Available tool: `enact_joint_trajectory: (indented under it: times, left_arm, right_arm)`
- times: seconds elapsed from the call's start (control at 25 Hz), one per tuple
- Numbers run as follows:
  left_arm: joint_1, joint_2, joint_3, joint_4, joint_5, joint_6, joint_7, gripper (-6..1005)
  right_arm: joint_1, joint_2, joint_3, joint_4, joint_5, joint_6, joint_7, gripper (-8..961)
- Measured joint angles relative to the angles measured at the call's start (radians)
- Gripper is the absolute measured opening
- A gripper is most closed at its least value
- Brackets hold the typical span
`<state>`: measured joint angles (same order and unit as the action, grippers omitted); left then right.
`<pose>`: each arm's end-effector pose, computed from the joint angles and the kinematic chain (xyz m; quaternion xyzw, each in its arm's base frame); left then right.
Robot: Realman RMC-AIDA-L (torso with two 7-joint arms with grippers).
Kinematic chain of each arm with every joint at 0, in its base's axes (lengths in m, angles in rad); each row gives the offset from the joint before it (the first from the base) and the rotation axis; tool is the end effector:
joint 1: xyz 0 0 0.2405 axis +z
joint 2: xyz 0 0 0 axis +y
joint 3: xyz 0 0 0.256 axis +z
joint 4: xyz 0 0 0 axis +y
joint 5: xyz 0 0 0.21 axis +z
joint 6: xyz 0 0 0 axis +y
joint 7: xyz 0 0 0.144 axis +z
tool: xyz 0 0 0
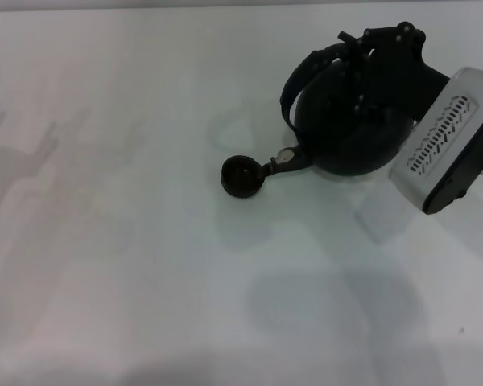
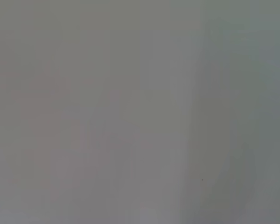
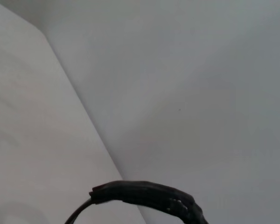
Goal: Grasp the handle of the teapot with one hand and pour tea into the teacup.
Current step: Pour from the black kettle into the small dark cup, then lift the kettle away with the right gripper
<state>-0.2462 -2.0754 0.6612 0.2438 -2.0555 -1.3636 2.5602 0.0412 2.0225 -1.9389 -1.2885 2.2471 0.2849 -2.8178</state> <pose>-0.3682 0.2710 0.0289 -0.7273 -0.2353 -0.3368 0.5497 0.2164 0.3164 -0.0400 -0.8694 -0.1212 0.0411 0.4772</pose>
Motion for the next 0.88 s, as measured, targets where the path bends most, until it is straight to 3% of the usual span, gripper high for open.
enact_joint_trajectory:
  times: [0.88]
  left_arm:
    - [-0.004,0.000,0.000,0.000,0.000,0.020,0.000,873]
  right_arm:
    - [0.000,0.001,-0.002,-0.021,0.000,-0.014,-0.003,107]
